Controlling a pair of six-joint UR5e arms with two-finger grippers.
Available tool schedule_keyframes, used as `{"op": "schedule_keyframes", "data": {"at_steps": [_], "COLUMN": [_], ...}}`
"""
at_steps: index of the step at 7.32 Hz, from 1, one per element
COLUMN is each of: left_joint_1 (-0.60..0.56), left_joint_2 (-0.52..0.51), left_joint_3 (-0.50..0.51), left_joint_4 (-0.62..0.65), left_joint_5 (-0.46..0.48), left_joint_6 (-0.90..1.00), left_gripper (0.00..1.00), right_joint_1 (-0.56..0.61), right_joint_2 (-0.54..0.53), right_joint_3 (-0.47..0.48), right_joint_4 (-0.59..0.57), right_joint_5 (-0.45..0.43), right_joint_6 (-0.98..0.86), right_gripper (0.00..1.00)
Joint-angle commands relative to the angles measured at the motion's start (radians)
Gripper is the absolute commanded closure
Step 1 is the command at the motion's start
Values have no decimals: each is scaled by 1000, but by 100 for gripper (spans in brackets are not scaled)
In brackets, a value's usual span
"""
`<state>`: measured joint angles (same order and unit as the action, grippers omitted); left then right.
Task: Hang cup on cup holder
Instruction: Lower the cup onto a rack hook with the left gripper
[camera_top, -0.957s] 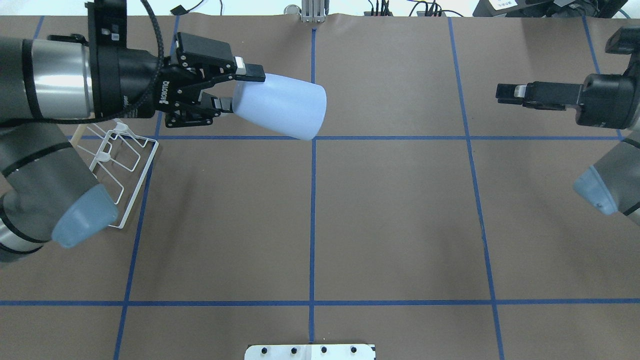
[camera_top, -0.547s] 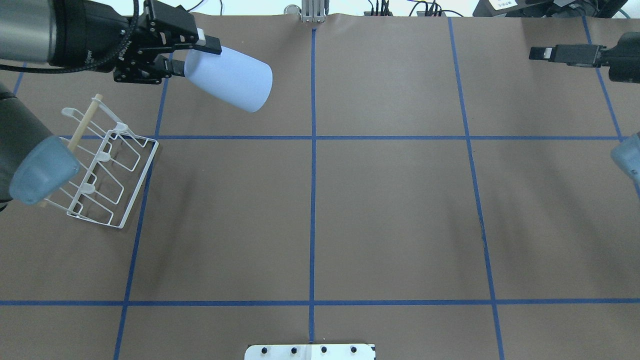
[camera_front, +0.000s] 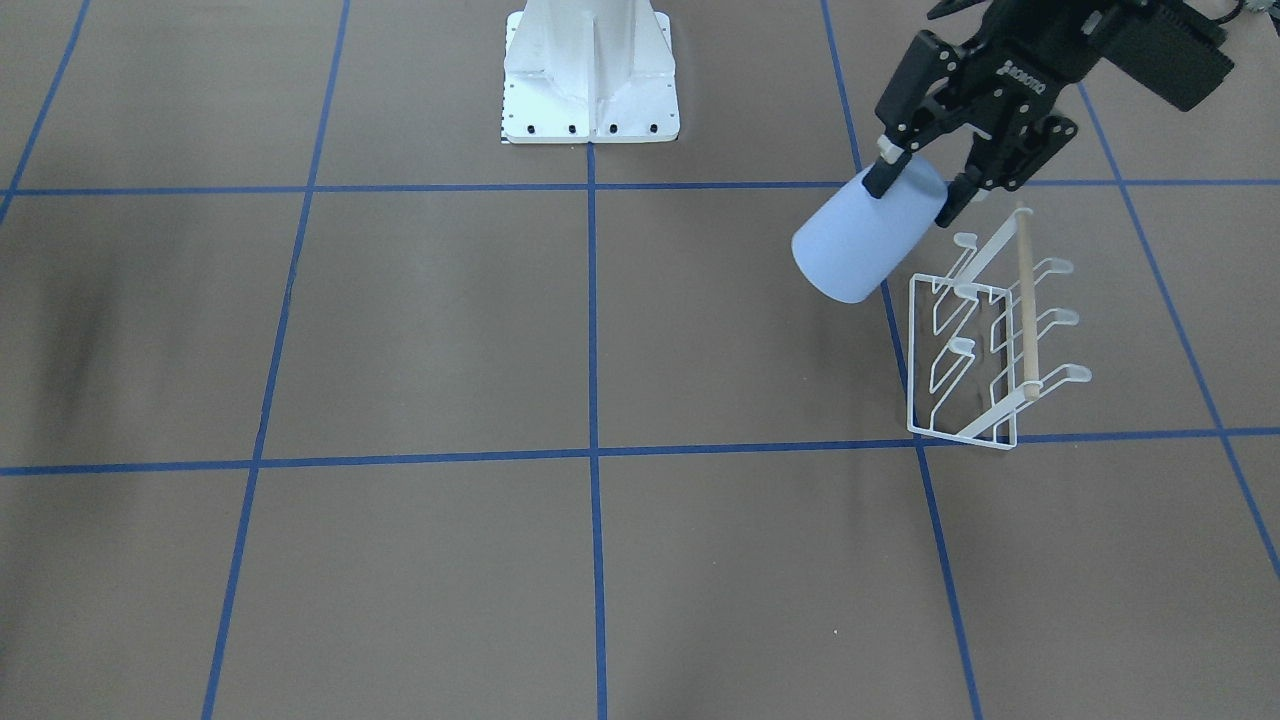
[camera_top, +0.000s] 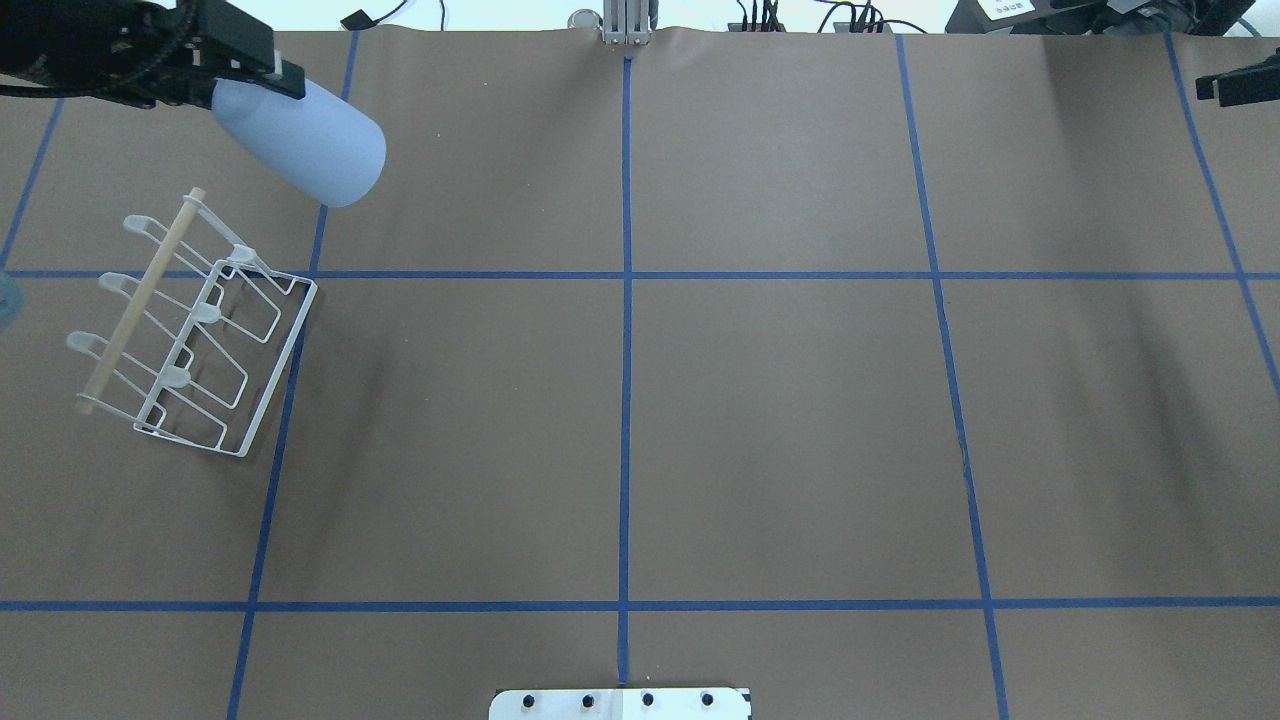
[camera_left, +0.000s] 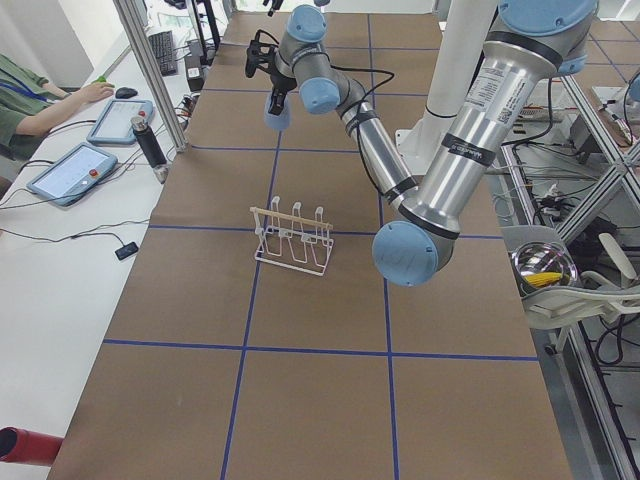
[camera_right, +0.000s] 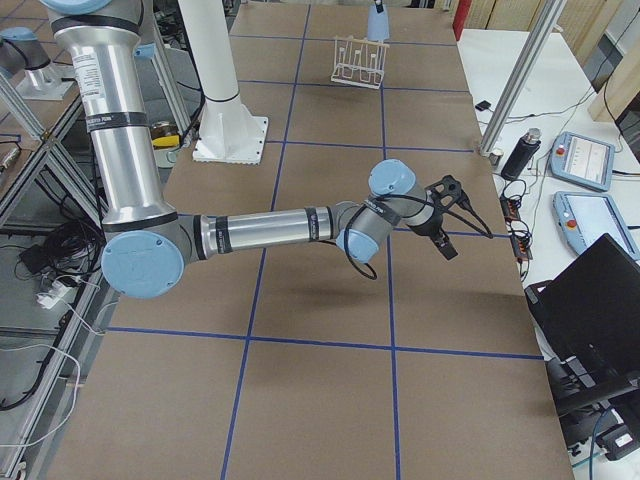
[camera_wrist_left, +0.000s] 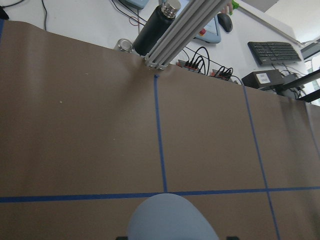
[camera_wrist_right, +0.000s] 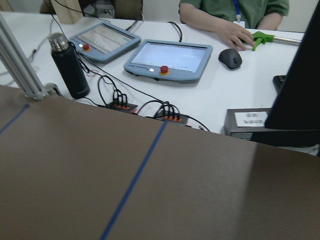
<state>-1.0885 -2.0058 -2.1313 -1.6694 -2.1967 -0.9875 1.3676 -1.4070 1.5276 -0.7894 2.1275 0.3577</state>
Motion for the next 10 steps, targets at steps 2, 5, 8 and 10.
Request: {"op": "schedule_keyframes", "data": {"at_steps": [2, 5, 8, 10], "left_joint_1": [-22, 24, 39, 70], "left_joint_2": [1, -11, -18, -19], "left_joint_3": [-38, 13, 92, 126], "left_joint_4": [316, 370, 362, 358], "left_joint_5": [99, 121, 152, 152], "left_joint_6": [308, 381, 425, 426], "left_gripper": [100, 100, 100, 100], "right_joint_1": [33, 41, 42, 42], "right_joint_2": [-9, 5, -26, -27], "right_joint_3": [5, 6, 16, 16], "right_joint_4": [-369, -661, -688, -689], "right_joint_5": [82, 161, 200, 203], "right_joint_6": [-194, -355, -355, -355], "right_gripper": [0, 0, 0, 0]}}
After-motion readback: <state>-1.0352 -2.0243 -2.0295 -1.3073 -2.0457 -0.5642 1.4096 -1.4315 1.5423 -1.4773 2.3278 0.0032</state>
